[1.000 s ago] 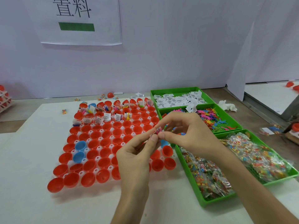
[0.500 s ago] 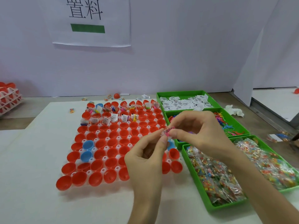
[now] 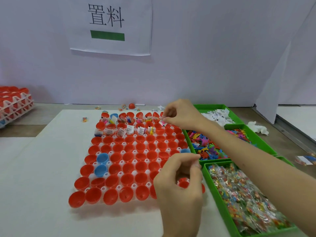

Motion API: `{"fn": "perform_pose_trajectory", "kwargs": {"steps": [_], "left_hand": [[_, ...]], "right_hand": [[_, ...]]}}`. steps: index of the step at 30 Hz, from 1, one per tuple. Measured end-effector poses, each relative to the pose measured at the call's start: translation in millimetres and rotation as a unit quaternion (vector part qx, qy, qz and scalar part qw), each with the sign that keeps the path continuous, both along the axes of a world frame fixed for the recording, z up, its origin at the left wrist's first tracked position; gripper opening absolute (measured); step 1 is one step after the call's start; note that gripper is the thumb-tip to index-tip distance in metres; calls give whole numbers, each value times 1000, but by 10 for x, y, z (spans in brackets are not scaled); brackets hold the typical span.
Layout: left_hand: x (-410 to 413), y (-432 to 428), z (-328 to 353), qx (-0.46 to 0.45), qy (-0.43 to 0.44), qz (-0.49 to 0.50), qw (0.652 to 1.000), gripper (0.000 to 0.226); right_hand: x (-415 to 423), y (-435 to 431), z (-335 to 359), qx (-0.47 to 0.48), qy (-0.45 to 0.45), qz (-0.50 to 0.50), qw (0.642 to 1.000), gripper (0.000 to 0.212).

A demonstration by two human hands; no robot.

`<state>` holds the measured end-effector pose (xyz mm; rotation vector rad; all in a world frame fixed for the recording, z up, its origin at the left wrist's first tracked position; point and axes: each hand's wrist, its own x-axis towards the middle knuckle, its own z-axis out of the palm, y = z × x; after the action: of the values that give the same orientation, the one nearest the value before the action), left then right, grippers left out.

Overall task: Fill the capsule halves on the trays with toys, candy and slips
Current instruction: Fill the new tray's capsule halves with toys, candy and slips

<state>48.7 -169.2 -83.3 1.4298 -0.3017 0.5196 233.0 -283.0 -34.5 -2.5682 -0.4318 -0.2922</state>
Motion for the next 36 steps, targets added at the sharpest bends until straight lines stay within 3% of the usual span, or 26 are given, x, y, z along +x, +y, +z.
{"fn": "perform_pose_trajectory", "kwargs": {"steps": [18, 29, 33, 36], "left_hand": [[9, 36, 25, -19, 23, -7, 1000, 24], [11, 22, -7, 1, 19, -27, 999, 20], [13, -5, -20, 59, 13, -82, 995, 16], [-7, -50, -49, 164, -60, -113, 978, 16]], "right_hand": [[157, 214, -127, -119, 87, 48, 988, 5], [198, 138, -83, -139, 113, 69, 981, 22], [146, 66, -33, -117, 124, 75, 982, 22], [116, -55, 79, -67, 110, 57, 990, 11]]}}
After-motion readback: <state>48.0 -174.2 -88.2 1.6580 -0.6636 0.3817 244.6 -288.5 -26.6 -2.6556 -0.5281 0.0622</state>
